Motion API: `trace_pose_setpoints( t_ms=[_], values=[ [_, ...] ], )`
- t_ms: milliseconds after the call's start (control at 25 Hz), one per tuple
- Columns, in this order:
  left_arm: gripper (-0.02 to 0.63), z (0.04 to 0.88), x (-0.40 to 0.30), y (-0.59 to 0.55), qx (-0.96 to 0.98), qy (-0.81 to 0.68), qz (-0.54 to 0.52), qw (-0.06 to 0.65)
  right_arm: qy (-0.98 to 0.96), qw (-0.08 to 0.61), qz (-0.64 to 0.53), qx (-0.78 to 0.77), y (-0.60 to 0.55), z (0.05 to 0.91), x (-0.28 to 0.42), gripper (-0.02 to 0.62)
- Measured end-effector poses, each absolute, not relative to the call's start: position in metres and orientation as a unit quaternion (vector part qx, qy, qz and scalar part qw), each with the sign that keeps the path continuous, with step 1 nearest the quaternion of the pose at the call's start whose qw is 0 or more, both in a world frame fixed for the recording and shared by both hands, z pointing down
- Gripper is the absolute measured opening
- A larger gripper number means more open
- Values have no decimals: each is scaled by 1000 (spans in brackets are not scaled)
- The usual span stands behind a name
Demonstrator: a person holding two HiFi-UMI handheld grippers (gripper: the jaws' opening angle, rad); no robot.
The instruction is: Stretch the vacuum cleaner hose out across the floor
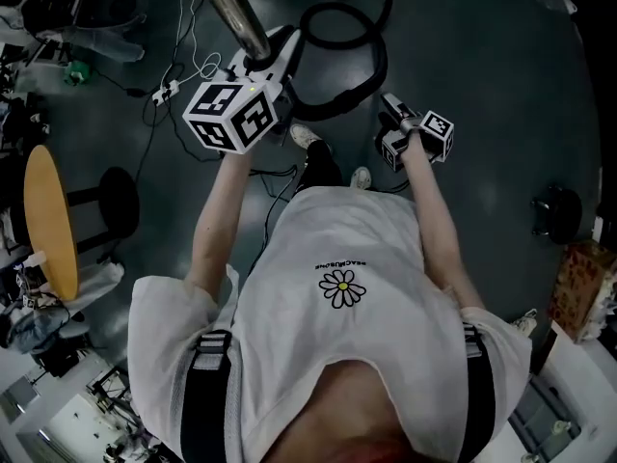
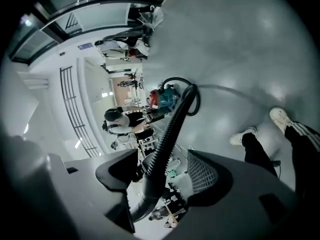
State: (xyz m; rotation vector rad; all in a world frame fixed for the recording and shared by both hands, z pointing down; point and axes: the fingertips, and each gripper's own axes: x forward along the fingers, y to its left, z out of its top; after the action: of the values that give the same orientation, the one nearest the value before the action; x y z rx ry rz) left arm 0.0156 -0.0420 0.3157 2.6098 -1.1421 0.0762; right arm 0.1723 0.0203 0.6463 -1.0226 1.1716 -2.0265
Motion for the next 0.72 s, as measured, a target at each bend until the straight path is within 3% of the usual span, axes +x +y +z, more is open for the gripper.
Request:
trace_pose_setpoints(
  t_ms=[200, 440, 720],
  values=[
    [57, 298, 6, -53, 906, -383, -25, 176, 434, 335, -769, -329, 2, 631, 143, 321],
    [54, 297, 1, -51, 908, -347, -54, 229, 427, 456, -735, -262, -34, 594, 144, 322],
    [46, 297, -12, -54, 895, -344, -95, 268, 480, 440, -727, -218, -42, 567, 120, 321]
  ],
)
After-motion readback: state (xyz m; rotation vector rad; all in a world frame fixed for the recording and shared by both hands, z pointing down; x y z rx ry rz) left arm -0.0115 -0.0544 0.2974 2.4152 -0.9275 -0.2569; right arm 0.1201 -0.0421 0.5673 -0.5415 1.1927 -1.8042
